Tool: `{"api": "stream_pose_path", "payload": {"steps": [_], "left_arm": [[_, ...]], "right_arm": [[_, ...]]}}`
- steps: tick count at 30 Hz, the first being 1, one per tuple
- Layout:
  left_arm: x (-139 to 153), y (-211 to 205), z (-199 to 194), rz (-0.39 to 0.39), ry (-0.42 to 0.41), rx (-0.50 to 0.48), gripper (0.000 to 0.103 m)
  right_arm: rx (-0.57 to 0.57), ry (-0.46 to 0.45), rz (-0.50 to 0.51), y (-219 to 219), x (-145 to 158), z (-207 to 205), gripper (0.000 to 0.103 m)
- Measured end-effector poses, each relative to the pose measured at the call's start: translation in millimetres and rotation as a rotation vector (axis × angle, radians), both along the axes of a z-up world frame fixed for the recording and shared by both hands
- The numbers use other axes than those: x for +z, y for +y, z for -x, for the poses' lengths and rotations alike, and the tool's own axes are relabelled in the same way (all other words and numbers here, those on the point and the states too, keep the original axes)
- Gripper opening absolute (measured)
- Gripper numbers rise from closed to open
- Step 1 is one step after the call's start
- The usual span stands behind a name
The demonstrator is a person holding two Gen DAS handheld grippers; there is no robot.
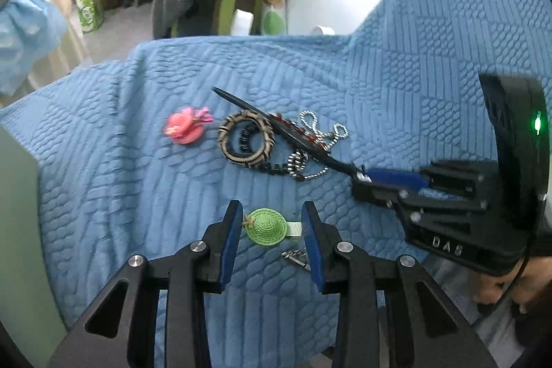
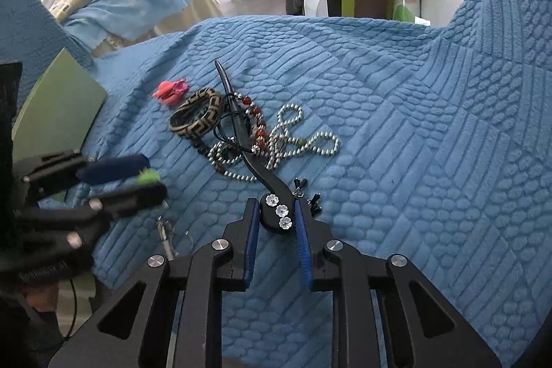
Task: Organize jewelry
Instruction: 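Lower the right tool onto the black hairpin and close on it, then lift the black hairpin upright with the right tool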
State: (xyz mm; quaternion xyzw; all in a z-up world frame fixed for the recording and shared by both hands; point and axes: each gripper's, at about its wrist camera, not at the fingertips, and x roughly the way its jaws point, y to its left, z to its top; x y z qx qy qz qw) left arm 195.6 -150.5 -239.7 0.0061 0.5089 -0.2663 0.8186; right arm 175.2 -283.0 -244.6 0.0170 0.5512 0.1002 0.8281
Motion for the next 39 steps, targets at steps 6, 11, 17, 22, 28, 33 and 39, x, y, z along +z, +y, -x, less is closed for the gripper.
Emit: {"api": "stream_pose_path", "payload": {"steps": [6,11,17,22,28,33,39], "left_arm": [[14.6,26.9,8.3,0.033,0.000,0.059,0.035],[22.2,44.7,15.0,0.050,-0.001,0.093,0.035],[26.4,62.7,17.4,0.081,0.012,0.125,0.035],[28.1,71.5,18.1,0.091,0.009,0.139,0.035],[31.7,80.6,16.2,0.106,0.007,0.162,0.035],[34.6,84.9,15.8,0.116,0.002,0.167,0.035],[37.0,90.4,16.8,0.129,-0.002,0.173,0.035]], "right_arm": [[-0.008,0.018,0.028,13.8,2.5,19.6,0.019],[-0.007,0.040,0.051,29.2,4.4,36.5,0.019],[-0.009,0.090,0.051,49.0,-1.2,54.8,0.019],[-0.013,0.097,0.039,50.0,-1.7,50.4,0.024],[-0.024,0.090,0.028,51.6,0.3,35.4,0.036],[-0.016,0.062,0.028,58.4,1.6,22.6,0.035],[0.004,0.058,0.099,68.1,-4.2,11.4,0.027]]}}
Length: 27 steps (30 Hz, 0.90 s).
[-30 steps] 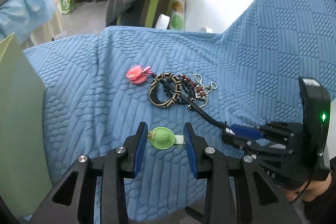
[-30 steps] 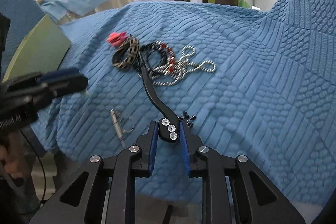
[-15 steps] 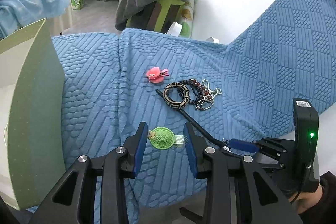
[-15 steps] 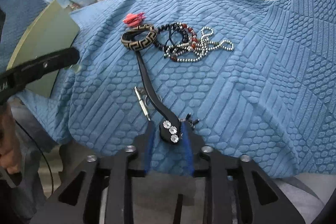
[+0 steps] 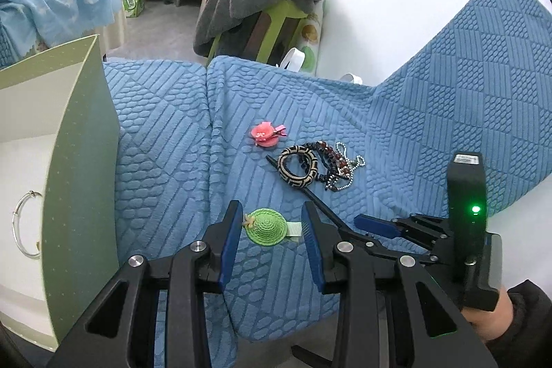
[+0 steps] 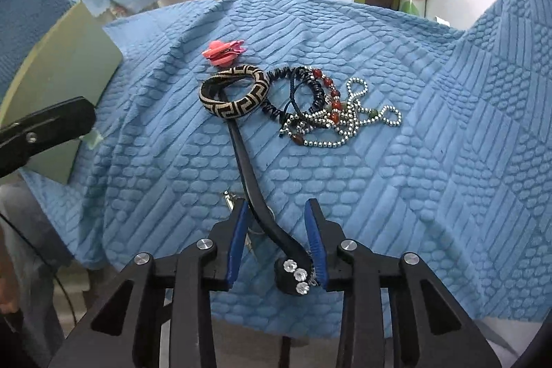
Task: Organize jewelry
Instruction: 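Lift the black hairpin upright with the right tool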
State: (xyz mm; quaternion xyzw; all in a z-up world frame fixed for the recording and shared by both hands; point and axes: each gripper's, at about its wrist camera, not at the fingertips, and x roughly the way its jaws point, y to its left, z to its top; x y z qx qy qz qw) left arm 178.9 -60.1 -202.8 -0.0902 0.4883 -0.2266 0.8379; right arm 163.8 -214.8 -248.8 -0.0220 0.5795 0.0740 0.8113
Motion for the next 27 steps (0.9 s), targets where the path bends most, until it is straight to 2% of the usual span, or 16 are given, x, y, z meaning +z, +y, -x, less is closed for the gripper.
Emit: {"api": "stream_pose_path", "payload": {"steps": [6,10,19,27], "left_arm": [[-0.9,6.2,-0.1,0.008,0.004,0.006,0.035],[-2.7,7.6,1.4,0.006,0.005,0.007,0.035],[-10.2,5.9,-1.5,-0.008,0.028,0.020,0.035],[6.8,0.1,-0.4,-0.006,0.006,0.021,0.035]], "right_arm": [[0.010,-0.006,0.001,4.4,-3.4,-5.9,0.012],[0.030,-0.017,0.033,12.5,-2.5,-3.8,0.006],[-0.029,-0.061,-0.044,4.9,16.9,1.2,0.006],[-0.073,-0.093,-0.137,-0.2,45.3,2.9,0.006]]}}
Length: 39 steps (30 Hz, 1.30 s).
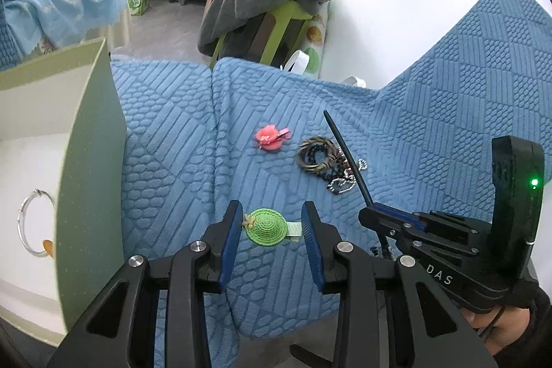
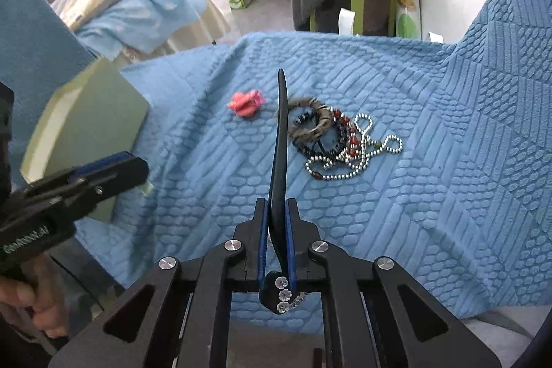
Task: Organize jewelry
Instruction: 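Lift the black hairpin upright with the right tool, then hold the hairpin in the right tool while the left tool grasps the silver keyring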
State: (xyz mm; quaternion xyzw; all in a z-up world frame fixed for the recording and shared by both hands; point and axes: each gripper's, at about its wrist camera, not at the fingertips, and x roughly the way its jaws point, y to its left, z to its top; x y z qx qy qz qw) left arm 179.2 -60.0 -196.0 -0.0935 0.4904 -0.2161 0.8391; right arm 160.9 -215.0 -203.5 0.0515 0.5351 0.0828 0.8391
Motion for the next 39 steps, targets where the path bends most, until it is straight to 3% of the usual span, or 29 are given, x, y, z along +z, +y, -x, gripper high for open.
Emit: {"api": "stream_pose_path", "payload": {"steps": [7,8,10,18,21,22,31,33,34,35,39], "left_arm": [[25.8,3.1,7.5,-0.008,-0.017,0.012,0.035],[29.6,4.7,8.1,-0.006,-0.018,0.018,0.021],[37.6,9.0,7.3,-0.005,-0.010,0.029,0.008],[48.3,27.9,6.3,0.004,-0.006,0.062,0.007],[41.2,31.7,10.0,0.000,0.001,0.056,0.009],[37.6,32.2,12.2,0.003,0.008,0.049,0.014],[5.7,13.6,32.5,-0.052,0.068,-0.038,0.016],[2.8,10.2,33.5,-0.041,0.069,-0.040,0.029],[2.5,8.9,33.6,-0.042,0.069,-0.039,0.042],[2.5,6.5,34.2,-0.045,0.067,-0.040,0.049],[3.5,1.6,34.5,-0.037,0.062,-0.041,0.050]], "right_arm": [[-0.020,-0.035,-0.009,5.2,30.7,2.4,0.006],[-0.020,-0.040,-0.010,7.9,37.0,3.3,0.006],[-0.020,-0.053,-0.004,9.7,46.6,4.5,0.006],[-0.028,-0.106,0.021,23.5,81.1,9.2,0.006],[-0.037,-0.104,0.029,22.4,76.4,9.8,0.006],[-0.043,-0.100,0.031,21.4,71.9,10.0,0.006],[-0.124,-0.019,-0.005,-14.6,24.5,19.8,0.006],[-0.129,-0.019,-0.006,-20.9,20.7,22.8,0.006],[-0.131,-0.021,-0.007,-23.2,19.4,24.7,0.006],[-0.134,-0.022,-0.007,-26.0,18.0,26.4,0.007],[-0.144,-0.026,-0.022,-35.9,15.2,32.0,0.007]]}}
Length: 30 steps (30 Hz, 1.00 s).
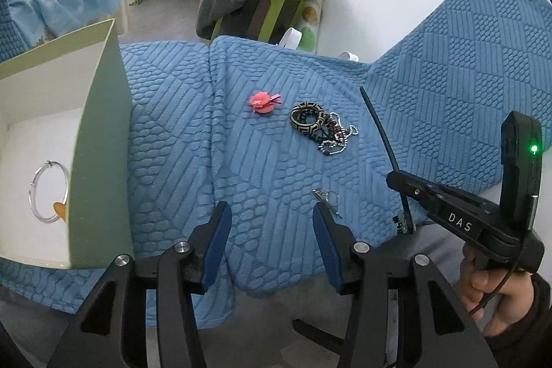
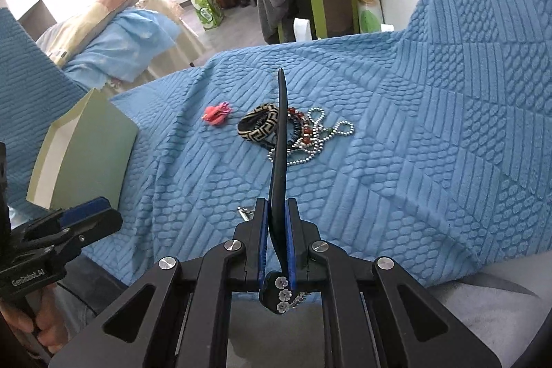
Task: Organize jewelry
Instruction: 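Hold the hairpin in the right tool while the left tool grasps the silver keyring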
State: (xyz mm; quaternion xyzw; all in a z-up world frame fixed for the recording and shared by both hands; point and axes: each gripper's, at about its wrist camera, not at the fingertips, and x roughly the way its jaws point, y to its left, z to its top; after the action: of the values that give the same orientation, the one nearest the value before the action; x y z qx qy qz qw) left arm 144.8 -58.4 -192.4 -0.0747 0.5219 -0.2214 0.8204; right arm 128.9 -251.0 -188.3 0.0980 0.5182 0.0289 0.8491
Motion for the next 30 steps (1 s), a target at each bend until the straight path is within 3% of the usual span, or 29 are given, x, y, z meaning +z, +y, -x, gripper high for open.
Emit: {"api": "stream_pose_path", "payload": {"steps": [10,16,21,28,30], "left_arm": [[-22.6,-28.5,2.2,-0.006,0.027,-0.073,0.049],[-42.4,-55.8,-2.3,0.038,0.066,-0.135,0.047],[-57.5,-76.5,-9.8,0.001,0.068,-0.139,0.045],[-74.6,-99.5,-15.5,-0.052,0.062,-0.145,0.030],[-75.5,-105.9,-16.6,-0.074,0.044,-0.150,0.029]], "right_arm": [[-0.024,-0.018,0.005,-13.2,3.0,6.2,0.007],[-0.049,-0.016,0.012,-27.5,-0.2,7.2,0.007],[-0.066,0.000,0.001,-36.7,-10.0,6.0,0.007],[-0.075,0.008,-0.023,-42.5,-18.0,5.9,0.007],[-0.081,0.006,-0.032,-45.4,-18.8,5.6,0.007]]}}
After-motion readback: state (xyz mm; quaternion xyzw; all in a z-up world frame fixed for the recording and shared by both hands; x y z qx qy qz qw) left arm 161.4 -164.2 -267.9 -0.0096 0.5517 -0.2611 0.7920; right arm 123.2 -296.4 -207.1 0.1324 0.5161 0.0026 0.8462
